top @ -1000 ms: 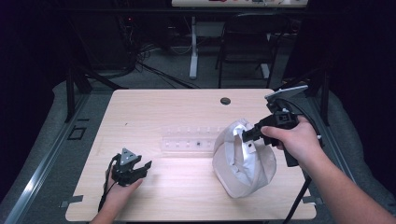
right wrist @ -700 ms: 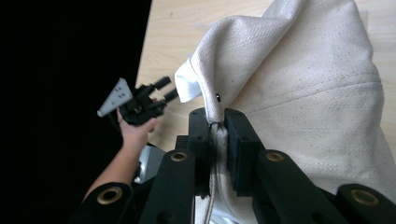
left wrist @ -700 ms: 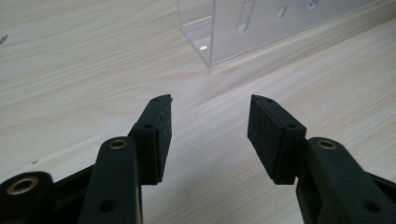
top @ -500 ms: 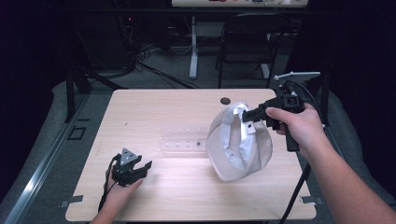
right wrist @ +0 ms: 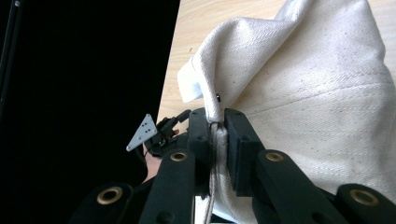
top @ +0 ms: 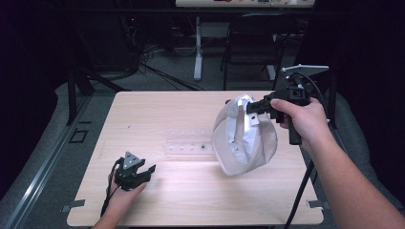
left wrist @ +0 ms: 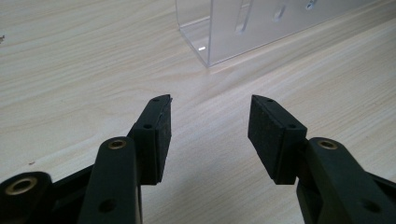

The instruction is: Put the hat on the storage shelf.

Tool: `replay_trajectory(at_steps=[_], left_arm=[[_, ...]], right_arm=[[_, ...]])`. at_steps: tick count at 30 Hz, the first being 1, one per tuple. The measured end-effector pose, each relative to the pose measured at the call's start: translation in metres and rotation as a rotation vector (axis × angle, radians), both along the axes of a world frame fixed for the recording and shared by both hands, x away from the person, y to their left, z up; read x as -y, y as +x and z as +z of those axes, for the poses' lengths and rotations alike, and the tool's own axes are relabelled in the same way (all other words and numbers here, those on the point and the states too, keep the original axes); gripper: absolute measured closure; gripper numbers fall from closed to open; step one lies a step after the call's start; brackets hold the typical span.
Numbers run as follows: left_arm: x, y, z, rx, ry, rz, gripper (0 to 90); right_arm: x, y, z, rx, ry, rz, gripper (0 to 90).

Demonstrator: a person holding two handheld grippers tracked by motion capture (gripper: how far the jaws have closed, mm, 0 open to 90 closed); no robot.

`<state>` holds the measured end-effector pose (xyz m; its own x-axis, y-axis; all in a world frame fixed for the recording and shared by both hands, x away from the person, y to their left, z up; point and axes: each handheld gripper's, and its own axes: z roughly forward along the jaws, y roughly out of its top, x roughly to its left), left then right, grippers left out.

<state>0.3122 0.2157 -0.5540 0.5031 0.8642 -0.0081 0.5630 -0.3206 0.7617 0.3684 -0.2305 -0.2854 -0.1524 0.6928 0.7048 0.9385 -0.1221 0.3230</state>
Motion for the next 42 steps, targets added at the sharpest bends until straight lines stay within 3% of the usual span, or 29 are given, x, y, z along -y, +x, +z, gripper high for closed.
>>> replay_trajectory(at_steps=[20,31,42], left_arm=[[0.001,0.000,0.000,0.001,-0.002,-0.007,49.4],[0.002,0.000,0.000,0.004,-0.010,-0.011,49.1],[0.004,0.000,0.001,0.016,-0.005,-0.022,48.2]], right_arm=[[-0.020,0.026,0.009,0.025,0.024,-0.035,81.7],[-0.038,0.043,0.002,0.038,0.046,-0.065,81.7],[-0.042,0.057,-0.003,0.053,0.062,-0.127,81.7]])
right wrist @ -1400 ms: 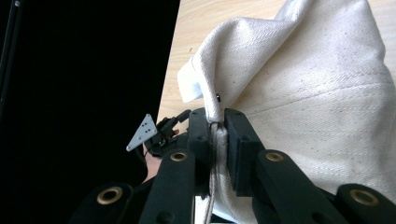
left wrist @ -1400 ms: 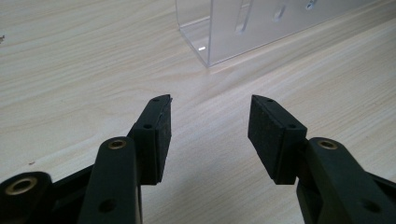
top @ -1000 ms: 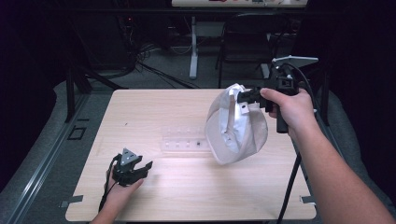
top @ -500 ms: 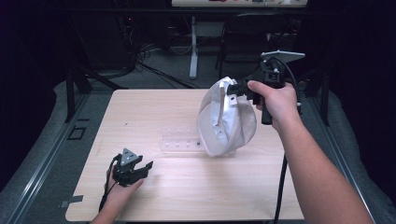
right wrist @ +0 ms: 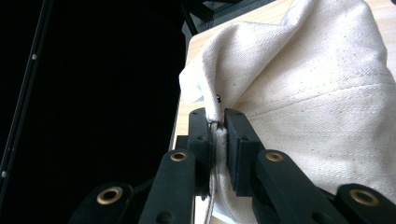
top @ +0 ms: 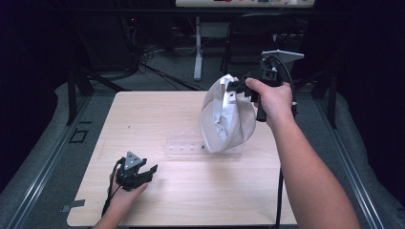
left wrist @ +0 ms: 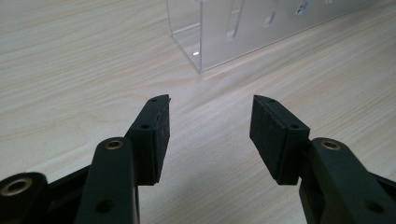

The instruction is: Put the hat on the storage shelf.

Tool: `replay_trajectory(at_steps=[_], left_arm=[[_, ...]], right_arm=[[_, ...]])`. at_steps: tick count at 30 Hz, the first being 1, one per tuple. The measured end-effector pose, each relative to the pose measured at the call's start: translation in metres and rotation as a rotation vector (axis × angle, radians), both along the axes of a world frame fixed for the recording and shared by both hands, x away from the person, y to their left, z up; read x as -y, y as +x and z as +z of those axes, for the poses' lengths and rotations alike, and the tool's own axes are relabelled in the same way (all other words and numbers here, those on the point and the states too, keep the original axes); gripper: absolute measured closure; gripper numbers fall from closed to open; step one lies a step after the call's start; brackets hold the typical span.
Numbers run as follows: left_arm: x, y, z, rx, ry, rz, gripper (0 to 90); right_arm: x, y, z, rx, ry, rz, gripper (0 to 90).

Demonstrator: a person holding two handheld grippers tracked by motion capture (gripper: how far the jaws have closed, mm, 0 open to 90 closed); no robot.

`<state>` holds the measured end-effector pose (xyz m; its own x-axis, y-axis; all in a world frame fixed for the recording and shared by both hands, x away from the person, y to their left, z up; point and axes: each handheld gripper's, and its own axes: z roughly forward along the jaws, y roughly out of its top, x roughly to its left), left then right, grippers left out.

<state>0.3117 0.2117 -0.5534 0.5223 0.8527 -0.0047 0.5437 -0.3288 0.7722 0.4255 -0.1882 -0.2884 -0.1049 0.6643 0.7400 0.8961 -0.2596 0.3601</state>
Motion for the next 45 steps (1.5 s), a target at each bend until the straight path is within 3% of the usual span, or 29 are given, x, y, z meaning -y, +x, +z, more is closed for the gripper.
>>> replay_trajectory(at_steps=[15,27,35,45], left_arm=[[0.009,-0.001,0.000,0.014,0.016,-0.030,49.9],[0.016,-0.004,0.005,0.036,-0.006,-0.046,49.2],[0.047,-0.009,0.024,0.091,-0.029,-0.112,48.6],[0.103,0.009,0.041,0.141,-0.056,-0.175,48.7]], right_arm=[[-0.006,0.016,-0.014,-0.001,0.021,-0.048,81.7],[-0.012,0.016,-0.016,0.003,-0.009,-0.056,81.7],[-0.012,0.012,-0.017,0.003,0.000,-0.044,81.6],[-0.015,0.011,-0.017,0.007,-0.009,-0.031,81.7]])
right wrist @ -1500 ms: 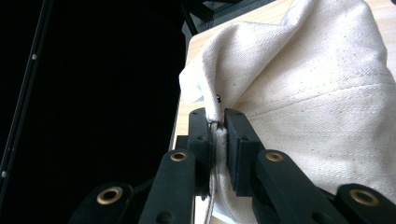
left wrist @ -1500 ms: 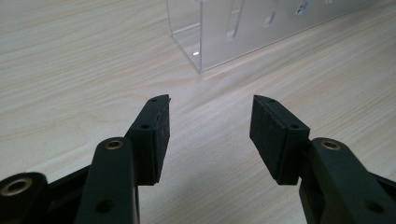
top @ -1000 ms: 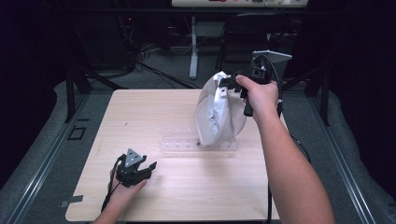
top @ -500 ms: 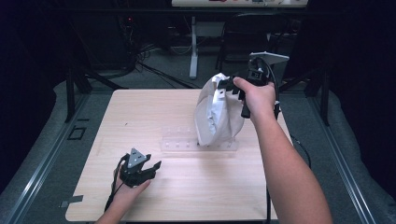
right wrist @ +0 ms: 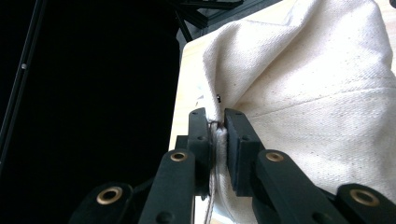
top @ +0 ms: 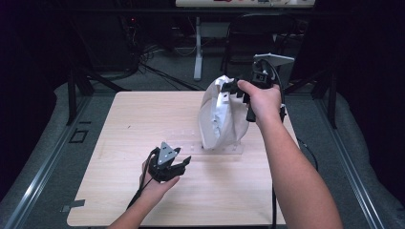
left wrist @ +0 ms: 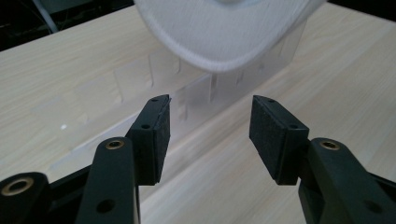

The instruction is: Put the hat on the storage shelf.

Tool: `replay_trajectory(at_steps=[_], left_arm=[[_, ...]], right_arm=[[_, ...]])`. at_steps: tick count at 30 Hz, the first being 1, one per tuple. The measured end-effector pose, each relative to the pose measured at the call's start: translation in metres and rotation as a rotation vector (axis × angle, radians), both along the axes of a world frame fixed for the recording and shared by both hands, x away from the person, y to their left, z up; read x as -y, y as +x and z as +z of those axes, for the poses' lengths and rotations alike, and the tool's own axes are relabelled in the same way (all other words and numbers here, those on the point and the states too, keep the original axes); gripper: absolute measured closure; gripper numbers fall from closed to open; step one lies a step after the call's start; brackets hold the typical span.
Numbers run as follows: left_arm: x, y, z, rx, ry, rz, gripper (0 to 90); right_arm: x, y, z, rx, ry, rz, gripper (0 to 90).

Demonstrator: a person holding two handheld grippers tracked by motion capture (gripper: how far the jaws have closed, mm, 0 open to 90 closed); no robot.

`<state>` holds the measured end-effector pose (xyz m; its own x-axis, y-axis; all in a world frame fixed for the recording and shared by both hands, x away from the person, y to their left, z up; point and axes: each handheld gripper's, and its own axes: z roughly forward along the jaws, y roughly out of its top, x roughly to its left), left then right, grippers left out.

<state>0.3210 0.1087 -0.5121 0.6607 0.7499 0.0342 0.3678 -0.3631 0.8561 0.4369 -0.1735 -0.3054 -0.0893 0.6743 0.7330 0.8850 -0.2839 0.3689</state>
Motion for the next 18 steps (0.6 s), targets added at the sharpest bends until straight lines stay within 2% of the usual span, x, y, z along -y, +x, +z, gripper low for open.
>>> replay_trajectory(at_steps=[4,13,18], left_arm=[[0.018,0.007,0.006,0.009,-0.002,0.001,48.5],[0.053,0.010,0.010,0.020,0.003,-0.029,46.4],[0.068,0.013,0.007,0.042,0.034,-0.018,45.8]], right_arm=[[-0.001,0.000,0.000,-0.002,0.006,0.005,81.6],[0.001,-0.001,-0.001,-0.003,0.010,0.005,81.6],[-0.001,-0.001,-0.001,-0.003,0.007,0.010,81.6]])
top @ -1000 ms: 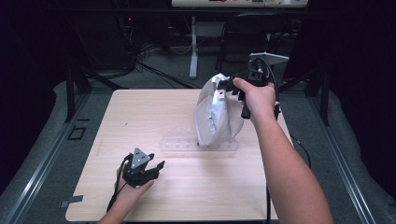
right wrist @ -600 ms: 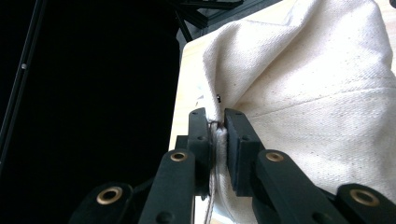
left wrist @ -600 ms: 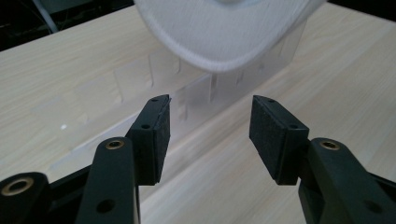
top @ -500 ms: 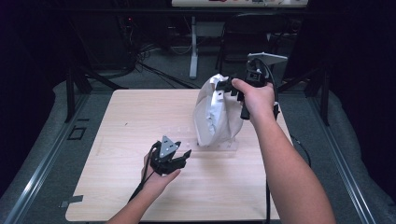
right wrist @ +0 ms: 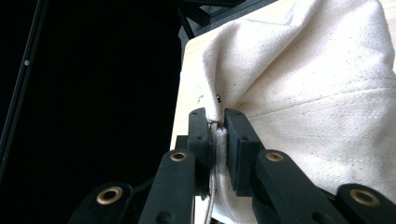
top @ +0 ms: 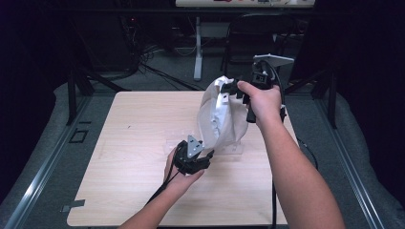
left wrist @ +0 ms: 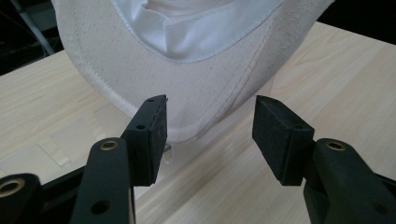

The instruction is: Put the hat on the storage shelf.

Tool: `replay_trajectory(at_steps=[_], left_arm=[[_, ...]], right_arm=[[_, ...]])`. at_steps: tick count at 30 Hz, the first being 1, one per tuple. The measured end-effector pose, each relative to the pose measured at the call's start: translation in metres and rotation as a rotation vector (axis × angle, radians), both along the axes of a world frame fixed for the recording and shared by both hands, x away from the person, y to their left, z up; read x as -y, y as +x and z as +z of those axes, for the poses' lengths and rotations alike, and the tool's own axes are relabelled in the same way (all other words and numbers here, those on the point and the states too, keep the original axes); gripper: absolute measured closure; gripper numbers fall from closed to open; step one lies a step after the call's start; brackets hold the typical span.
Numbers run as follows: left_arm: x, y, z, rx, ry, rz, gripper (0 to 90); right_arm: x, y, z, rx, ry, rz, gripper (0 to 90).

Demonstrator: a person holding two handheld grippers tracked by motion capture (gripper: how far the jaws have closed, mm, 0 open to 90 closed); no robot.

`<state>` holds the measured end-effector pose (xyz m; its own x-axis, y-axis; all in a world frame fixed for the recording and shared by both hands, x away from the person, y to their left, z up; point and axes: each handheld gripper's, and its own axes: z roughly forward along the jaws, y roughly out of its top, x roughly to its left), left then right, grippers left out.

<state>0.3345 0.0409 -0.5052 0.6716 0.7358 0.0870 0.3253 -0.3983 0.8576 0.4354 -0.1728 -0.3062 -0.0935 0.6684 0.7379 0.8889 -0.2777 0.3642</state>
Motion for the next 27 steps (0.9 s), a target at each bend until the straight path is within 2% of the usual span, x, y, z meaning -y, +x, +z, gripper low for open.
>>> replay_trajectory(at_steps=[5,9,10,14,18,22,27], left_arm=[[0.007,0.005,-0.002,0.007,0.015,0.028,47.2],[0.008,0.007,-0.002,0.008,-0.002,0.042,54.4],[0.008,0.007,-0.002,0.003,-0.004,0.035,59.9],[0.007,0.007,-0.001,0.003,-0.005,0.004,72.5],[0.003,0.004,0.000,0.037,0.017,-0.010,76.8],[-0.007,0.003,0.003,0.043,-0.009,-0.034,79.1],[-0.020,0.005,0.005,0.025,-0.051,-0.071,80.8]], right_arm=[[-0.002,0.000,0.000,-0.001,-0.004,0.005,81.6],[-0.002,0.000,0.000,-0.002,-0.006,0.014,81.6],[-0.003,0.000,0.000,-0.001,-0.002,0.011,81.6],[-0.005,-0.001,0.000,0.001,-0.001,0.016,81.6],[-0.007,-0.002,0.002,0.001,-0.002,0.023,81.6],[-0.007,-0.003,0.003,0.004,-0.007,0.031,81.6],[-0.011,-0.004,0.003,0.005,-0.004,0.031,81.6]])
